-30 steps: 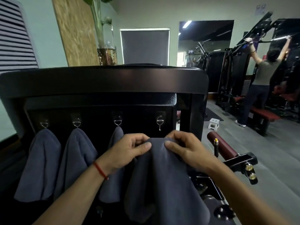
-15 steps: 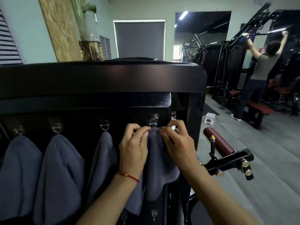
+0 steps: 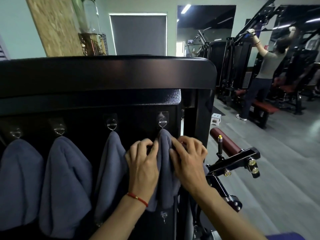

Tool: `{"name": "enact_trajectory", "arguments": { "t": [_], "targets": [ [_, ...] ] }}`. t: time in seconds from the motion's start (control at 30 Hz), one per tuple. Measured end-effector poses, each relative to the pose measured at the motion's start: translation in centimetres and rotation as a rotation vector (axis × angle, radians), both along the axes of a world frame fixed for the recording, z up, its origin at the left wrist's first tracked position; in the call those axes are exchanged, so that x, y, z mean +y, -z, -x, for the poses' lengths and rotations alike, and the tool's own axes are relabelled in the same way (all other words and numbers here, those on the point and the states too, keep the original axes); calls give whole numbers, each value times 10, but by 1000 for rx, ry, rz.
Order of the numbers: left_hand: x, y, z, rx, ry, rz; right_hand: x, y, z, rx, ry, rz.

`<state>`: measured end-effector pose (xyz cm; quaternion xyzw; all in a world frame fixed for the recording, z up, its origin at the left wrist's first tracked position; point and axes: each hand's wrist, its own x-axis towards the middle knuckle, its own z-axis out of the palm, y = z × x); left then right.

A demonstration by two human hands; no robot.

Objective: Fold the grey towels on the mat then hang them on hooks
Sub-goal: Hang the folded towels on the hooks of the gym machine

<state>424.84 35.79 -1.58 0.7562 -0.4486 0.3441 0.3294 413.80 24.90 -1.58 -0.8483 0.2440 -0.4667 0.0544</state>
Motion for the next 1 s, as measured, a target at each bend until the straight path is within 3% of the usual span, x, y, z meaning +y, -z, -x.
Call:
{"name": "enact_trajectory", "arguments": {
  "t": [0.07,0.2,0.33,0.43,0.57,0.7,0.8,1.0],
  "targets": [
    [4,19,7,48,22,-70,9,2,1,46,-60,-123],
    [16,38,27,525,273,-35,30,3,5,-145,-389,-546],
    [32,39,40,596,357,19,32,10,15,-190,-540,-750],
    [37,25,40,560,301,61,27,26,23,-43,-509,-730],
    [34,15,35,497,244,-27,30,50,26,195,-348,-601],
    [31,18,22,391,170,-129,18,36,30,207,-340,-736],
    [29,25,16,377,206,-112,19,25,35,72,-371,-655],
    [33,34,22,422,230,-132,16,29,42,99,-434,-626]
  ]
}}
